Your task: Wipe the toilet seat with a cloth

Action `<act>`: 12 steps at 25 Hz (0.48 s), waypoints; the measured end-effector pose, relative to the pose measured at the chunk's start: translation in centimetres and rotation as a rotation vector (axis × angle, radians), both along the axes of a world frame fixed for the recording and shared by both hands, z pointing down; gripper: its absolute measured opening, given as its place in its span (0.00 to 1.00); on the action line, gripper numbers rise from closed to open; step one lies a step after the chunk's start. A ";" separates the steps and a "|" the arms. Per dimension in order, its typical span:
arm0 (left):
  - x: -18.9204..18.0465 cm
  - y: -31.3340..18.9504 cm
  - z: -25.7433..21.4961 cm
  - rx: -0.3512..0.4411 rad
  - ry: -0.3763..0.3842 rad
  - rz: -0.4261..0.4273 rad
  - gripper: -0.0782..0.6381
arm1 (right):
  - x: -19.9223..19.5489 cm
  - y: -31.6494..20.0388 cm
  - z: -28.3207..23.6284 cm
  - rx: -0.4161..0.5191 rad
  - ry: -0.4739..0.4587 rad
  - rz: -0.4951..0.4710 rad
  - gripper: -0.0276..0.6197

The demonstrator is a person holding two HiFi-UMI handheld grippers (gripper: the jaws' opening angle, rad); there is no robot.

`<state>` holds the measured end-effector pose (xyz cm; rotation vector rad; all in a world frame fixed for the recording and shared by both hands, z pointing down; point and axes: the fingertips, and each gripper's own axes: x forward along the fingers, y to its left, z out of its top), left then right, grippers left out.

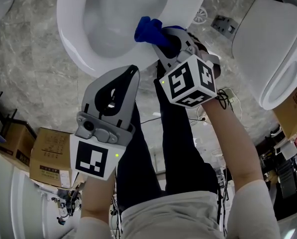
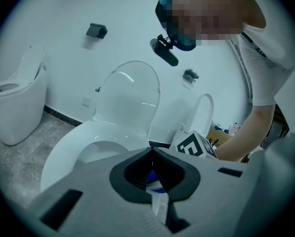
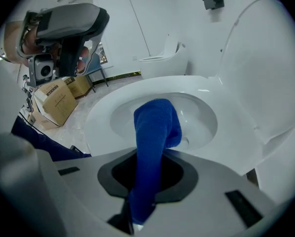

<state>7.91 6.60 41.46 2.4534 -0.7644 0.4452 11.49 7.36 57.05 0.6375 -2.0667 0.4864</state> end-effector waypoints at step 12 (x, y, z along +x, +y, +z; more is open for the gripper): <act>1.3 -0.4 -0.4 0.007 0.000 0.001 0.12 | 1.5 -0.9 -0.2 0.025 -0.007 -0.023 0.13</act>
